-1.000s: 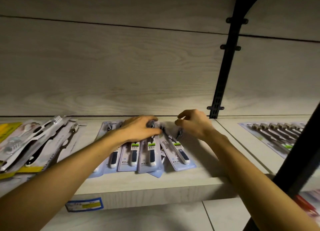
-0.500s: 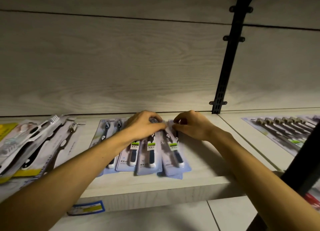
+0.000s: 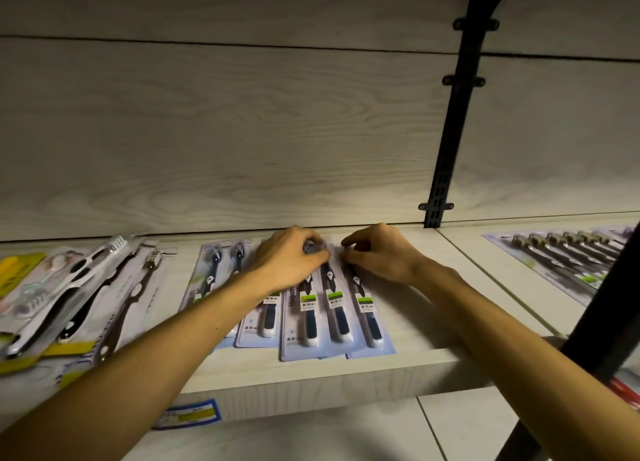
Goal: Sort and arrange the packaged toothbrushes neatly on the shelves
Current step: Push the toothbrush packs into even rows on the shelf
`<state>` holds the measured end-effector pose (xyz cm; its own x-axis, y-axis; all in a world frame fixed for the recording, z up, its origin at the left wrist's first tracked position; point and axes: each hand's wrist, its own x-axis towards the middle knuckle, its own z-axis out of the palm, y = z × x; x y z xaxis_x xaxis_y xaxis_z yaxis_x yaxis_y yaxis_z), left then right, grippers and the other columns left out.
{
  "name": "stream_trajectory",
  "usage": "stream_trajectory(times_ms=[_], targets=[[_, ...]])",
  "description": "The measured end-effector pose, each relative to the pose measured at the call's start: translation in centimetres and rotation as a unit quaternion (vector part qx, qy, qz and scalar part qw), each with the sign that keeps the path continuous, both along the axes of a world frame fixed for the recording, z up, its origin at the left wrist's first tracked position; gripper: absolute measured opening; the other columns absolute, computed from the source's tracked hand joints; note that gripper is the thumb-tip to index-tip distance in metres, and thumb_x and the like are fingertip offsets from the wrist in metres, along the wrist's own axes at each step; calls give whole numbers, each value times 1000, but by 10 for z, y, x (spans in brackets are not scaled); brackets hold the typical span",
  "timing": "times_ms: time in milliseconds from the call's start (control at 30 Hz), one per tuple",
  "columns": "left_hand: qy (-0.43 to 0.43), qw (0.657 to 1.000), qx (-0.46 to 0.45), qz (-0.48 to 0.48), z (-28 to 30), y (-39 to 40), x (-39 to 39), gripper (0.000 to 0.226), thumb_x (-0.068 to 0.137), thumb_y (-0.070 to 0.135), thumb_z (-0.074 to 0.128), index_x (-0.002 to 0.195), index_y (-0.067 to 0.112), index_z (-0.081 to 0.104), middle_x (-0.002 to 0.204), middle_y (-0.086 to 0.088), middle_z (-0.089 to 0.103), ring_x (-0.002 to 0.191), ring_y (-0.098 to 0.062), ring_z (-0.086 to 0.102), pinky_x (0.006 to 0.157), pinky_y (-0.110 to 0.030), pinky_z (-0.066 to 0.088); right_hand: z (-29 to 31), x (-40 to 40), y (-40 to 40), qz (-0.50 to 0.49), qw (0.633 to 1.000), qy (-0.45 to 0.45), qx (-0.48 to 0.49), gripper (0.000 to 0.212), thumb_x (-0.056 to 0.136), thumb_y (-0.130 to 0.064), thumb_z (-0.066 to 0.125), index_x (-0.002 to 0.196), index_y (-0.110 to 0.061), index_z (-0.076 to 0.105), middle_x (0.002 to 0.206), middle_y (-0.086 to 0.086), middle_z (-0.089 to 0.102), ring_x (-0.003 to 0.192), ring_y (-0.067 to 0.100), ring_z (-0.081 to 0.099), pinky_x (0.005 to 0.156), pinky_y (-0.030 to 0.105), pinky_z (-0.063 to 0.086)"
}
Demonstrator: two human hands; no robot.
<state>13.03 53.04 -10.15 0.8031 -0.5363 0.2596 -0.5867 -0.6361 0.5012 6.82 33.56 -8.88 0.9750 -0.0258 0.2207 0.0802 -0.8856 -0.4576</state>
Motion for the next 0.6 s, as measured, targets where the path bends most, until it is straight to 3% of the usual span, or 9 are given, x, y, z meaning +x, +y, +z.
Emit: stream_trajectory(times_ms=[100, 233, 333, 400, 533, 600], targets=[[-31, 998, 51, 19, 0, 0, -1, 39, 90, 53, 58, 121, 29, 66, 126, 4, 62, 108, -19, 61, 90, -41, 54, 1, 1, 0, -6, 999, 2, 34, 27, 92, -24, 60, 113, -19, 75, 111, -2, 73, 103, 16, 64, 95, 35, 51], [2, 999, -33, 21, 2, 1, -4, 50, 96, 50, 56, 141, 29, 51, 145, 6, 53, 120, -16, 58, 102, -38, 49, -2, 2, 2, -3, 1000, -12, 22, 27, 94, -24, 55, 112, -23, 75, 108, -5, 73, 100, 16, 65, 92, 36, 51], [-39, 994, -93, 51, 13, 7, -3, 40, 98, 43, 56, 135, 28, 56, 143, 10, 54, 107, -8, 59, 85, -24, 46, -7, 2, 5, -7, 999, -49, -12, 30, 95, -38, 55, 120, -29, 68, 108, -7, 65, 98, 15, 62, 86, 37, 52], [-61, 995, -40, 63, 15, 18, 2, 38, 97, 47, 56, 130, 29, 60, 139, 9, 56, 106, -6, 57, 85, -24, 46, -9, 2, 8, 9, 997, -78, 1, 33, 96, -41, 55, 124, -29, 65, 119, -7, 60, 108, 14, 58, 91, 36, 49], [-60, 982, 172, 56, 7, 31, 3, 56, 98, 66, 34, 131, 28, 58, 134, 1, 60, 119, -21, 56, 101, -46, 46, -10, 3, 19, 48, 997, -63, 25, 45, 98, -45, 52, 138, -25, 55, 142, -3, 52, 130, 18, 48, 108, 36, 39], [-85, 976, 194, 59, 4, 29, 0, 58, 100, 64, 26, 134, 28, 56, 139, 0, 56, 127, -24, 50, 106, -47, 41, -12, 2, 24, 58, 998, -30, 27, 52, 99, -49, 49, 143, -23, 50, 146, -1, 51, 132, 19, 48, 108, 33, 38]])
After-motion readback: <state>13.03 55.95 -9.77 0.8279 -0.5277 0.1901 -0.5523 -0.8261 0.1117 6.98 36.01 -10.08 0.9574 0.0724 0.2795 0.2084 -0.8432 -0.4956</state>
